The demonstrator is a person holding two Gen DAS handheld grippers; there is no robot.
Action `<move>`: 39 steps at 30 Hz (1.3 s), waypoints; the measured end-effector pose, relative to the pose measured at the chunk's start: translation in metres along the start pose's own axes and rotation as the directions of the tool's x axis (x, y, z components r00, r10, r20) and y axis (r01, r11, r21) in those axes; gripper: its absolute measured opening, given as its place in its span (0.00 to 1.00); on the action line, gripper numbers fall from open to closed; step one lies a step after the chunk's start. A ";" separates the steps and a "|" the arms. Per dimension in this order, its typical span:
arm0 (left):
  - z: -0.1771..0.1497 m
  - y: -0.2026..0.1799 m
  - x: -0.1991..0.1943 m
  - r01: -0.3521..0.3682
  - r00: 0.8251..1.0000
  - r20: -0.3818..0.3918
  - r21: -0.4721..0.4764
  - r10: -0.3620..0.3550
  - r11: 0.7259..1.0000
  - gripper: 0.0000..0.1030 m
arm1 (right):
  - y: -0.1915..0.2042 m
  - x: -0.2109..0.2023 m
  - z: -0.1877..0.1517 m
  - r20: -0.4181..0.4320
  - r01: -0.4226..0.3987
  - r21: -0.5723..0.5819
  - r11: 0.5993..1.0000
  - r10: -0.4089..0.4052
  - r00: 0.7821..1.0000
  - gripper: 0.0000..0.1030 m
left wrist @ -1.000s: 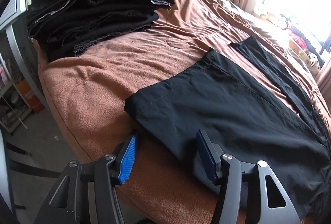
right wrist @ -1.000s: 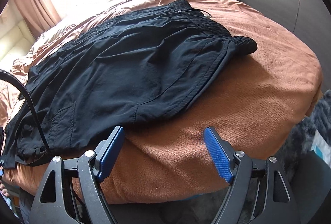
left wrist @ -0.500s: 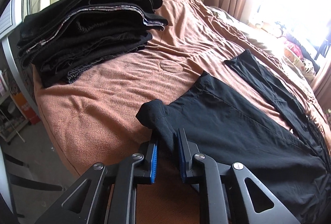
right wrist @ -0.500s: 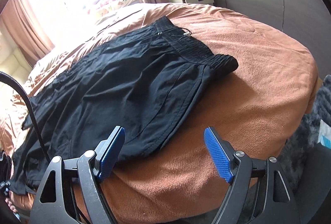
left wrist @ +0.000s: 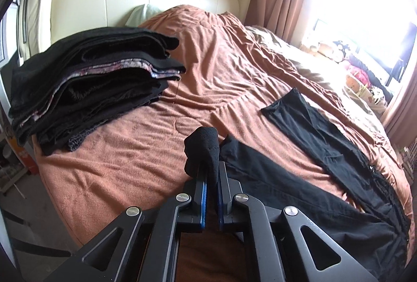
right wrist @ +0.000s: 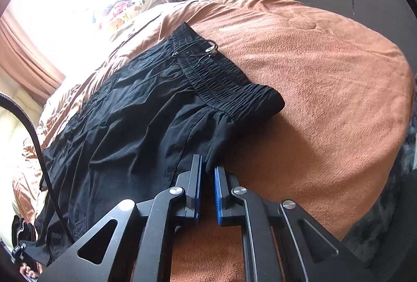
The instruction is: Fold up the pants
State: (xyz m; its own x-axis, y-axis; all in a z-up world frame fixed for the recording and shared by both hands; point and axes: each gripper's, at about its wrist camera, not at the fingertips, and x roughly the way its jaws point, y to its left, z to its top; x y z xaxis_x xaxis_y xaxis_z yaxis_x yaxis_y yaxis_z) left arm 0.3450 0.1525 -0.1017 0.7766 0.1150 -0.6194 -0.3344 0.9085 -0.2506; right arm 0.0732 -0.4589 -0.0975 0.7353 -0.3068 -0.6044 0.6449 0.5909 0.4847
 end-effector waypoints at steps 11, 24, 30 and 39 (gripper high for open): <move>0.057 -0.043 -0.008 0.057 0.993 0.101 0.044 -0.062 0.997 0.06 | 0.010 -0.064 0.035 0.212 -0.074 -0.008 0.997 0.074 0.974 0.00; 0.106 -0.093 -0.001 0.073 0.981 0.172 0.108 -0.091 0.991 0.06 | 0.027 -0.063 0.060 0.250 -0.099 -0.029 0.995 0.103 0.963 0.00; 0.136 -0.127 0.025 0.069 0.979 0.183 0.142 -0.094 0.987 0.06 | 0.047 -0.050 0.094 0.279 -0.095 -0.034 0.995 0.101 0.955 0.00; 0.164 -0.178 0.092 0.030 0.984 0.165 0.196 -0.063 0.980 0.06 | 0.088 0.003 0.142 0.295 -0.032 -0.058 0.998 0.048 0.954 0.00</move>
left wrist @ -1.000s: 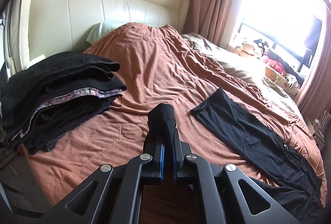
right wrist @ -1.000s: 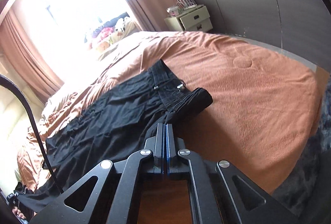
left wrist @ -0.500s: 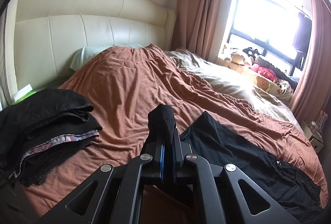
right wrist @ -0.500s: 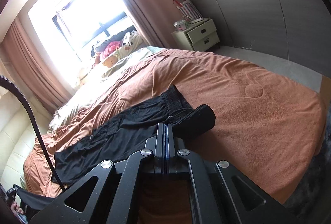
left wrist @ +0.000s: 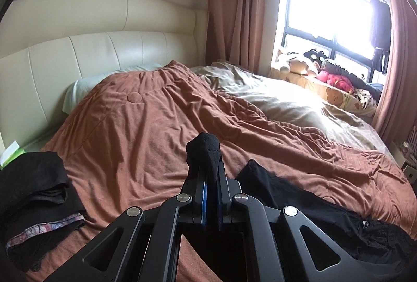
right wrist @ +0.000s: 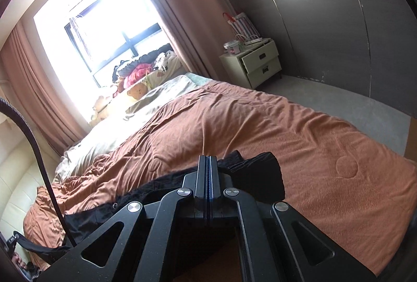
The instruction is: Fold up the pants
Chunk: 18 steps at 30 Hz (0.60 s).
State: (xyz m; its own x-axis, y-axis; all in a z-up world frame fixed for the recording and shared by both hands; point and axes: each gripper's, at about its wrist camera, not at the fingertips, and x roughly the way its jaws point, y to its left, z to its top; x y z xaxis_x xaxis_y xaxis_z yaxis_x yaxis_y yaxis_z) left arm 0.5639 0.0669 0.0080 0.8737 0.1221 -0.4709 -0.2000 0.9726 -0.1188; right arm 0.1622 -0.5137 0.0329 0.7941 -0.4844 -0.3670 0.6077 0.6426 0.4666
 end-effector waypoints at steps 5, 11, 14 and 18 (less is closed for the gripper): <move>0.001 -0.026 0.057 -0.007 0.999 -0.050 0.026 0.008 1.000 0.06 | 0.023 0.050 0.011 -0.007 0.039 -0.026 0.999 -0.039 0.999 0.00; -0.009 -0.054 0.124 -0.033 0.993 -0.113 0.051 0.038 0.998 0.06 | 0.045 0.118 0.021 -0.028 0.118 -0.066 0.991 -0.120 0.992 0.00; -0.014 -0.071 0.155 -0.044 0.988 -0.144 0.084 0.056 0.995 0.06 | 0.051 0.154 0.024 -0.050 0.153 -0.079 0.985 -0.158 0.986 0.00; -0.021 -0.094 0.190 -0.069 0.980 -0.176 0.126 0.091 0.990 0.06 | 0.062 0.200 0.027 -0.077 0.205 -0.113 0.972 -0.214 0.974 0.00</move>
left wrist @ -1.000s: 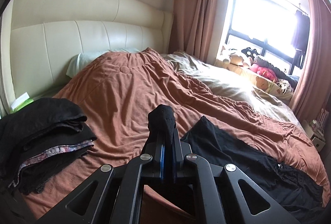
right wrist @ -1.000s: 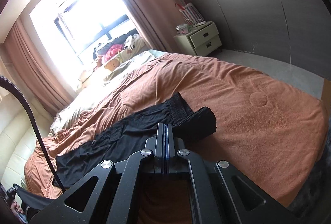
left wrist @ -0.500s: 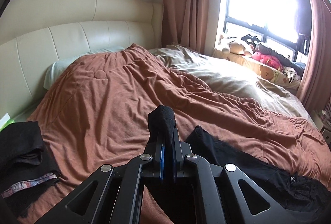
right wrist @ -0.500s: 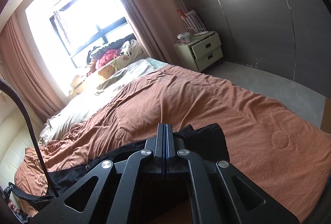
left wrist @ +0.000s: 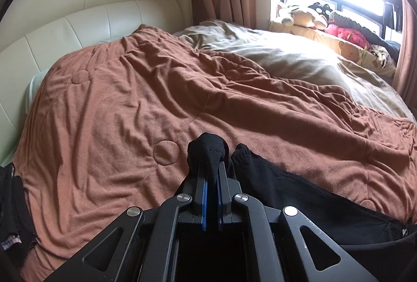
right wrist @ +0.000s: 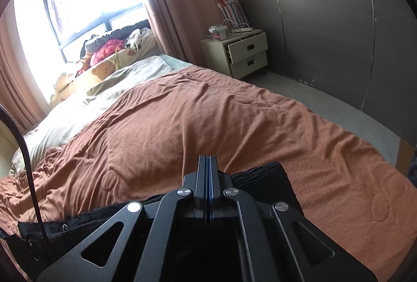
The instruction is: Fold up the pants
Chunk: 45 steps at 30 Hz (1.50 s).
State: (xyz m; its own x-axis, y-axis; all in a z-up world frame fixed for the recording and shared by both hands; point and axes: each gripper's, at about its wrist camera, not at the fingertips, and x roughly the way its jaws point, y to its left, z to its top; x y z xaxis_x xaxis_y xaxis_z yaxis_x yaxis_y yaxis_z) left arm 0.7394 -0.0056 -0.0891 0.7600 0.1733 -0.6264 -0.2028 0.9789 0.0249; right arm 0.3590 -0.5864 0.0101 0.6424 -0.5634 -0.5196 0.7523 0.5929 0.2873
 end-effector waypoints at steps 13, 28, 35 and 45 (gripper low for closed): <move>-0.001 -0.045 0.053 -0.038 0.998 -0.047 0.069 0.041 0.997 0.11 | 0.025 0.051 0.007 -0.013 0.132 -0.038 0.990 -0.133 0.991 0.00; 0.003 0.005 0.004 -0.018 1.000 -0.019 0.052 0.019 0.999 0.87 | 0.047 0.015 -0.023 -0.053 0.012 -0.182 0.983 -0.022 0.998 0.79; -0.018 0.037 -0.022 -0.010 0.999 -0.046 0.076 0.013 0.997 0.84 | 0.019 -0.023 -0.035 -0.084 -0.008 -0.186 0.983 -0.007 0.996 0.79; -0.062 0.068 -0.030 0.002 0.989 -0.150 0.080 0.010 0.997 0.67 | -0.023 -0.075 -0.062 -0.137 -0.016 -0.131 0.991 -0.002 0.991 0.79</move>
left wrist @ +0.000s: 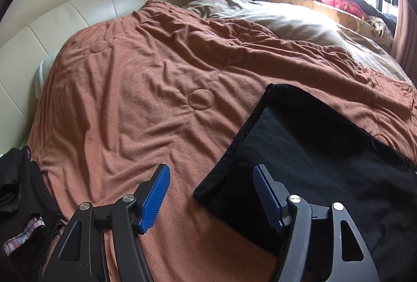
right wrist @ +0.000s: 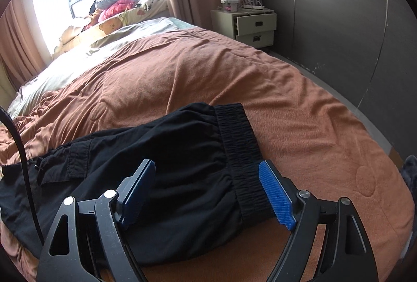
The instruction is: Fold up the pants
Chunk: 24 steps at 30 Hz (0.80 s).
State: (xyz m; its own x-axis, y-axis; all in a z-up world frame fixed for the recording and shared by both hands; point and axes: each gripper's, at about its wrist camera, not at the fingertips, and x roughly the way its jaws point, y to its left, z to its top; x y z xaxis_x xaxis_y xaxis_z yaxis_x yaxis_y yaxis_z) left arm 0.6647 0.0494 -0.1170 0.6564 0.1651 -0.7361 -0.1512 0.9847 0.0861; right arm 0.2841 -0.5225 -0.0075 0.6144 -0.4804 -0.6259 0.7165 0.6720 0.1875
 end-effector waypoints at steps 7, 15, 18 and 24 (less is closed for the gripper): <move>-0.020 -0.007 0.028 0.014 0.997 -0.079 0.018 -0.012 1.000 0.66 | -0.021 -0.016 -0.022 -0.035 0.009 0.017 1.000 -0.008 0.999 0.79; -0.019 -0.019 0.064 0.037 0.988 -0.152 -0.020 -0.039 0.999 0.62 | -0.032 -0.009 -0.038 -0.080 0.010 0.030 1.000 -0.008 0.997 0.79; -0.022 -0.024 0.075 0.057 0.983 -0.172 -0.033 -0.062 0.998 0.62 | -0.035 0.000 -0.043 -0.101 0.012 0.043 0.999 -0.008 0.995 0.79; -0.026 -0.037 0.091 0.046 0.982 -0.182 -0.013 -0.047 0.999 0.60 | -0.036 0.012 -0.046 -0.129 -0.005 0.068 0.998 0.014 0.992 0.79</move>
State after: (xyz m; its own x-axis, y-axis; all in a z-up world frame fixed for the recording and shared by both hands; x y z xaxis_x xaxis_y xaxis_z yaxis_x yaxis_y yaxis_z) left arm 0.7110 0.0268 -0.2042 0.5176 0.1057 -0.8491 -0.1309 0.9904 0.0435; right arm 0.2499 -0.5264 -0.0569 0.5767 -0.3941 -0.7156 0.7340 0.6345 0.2421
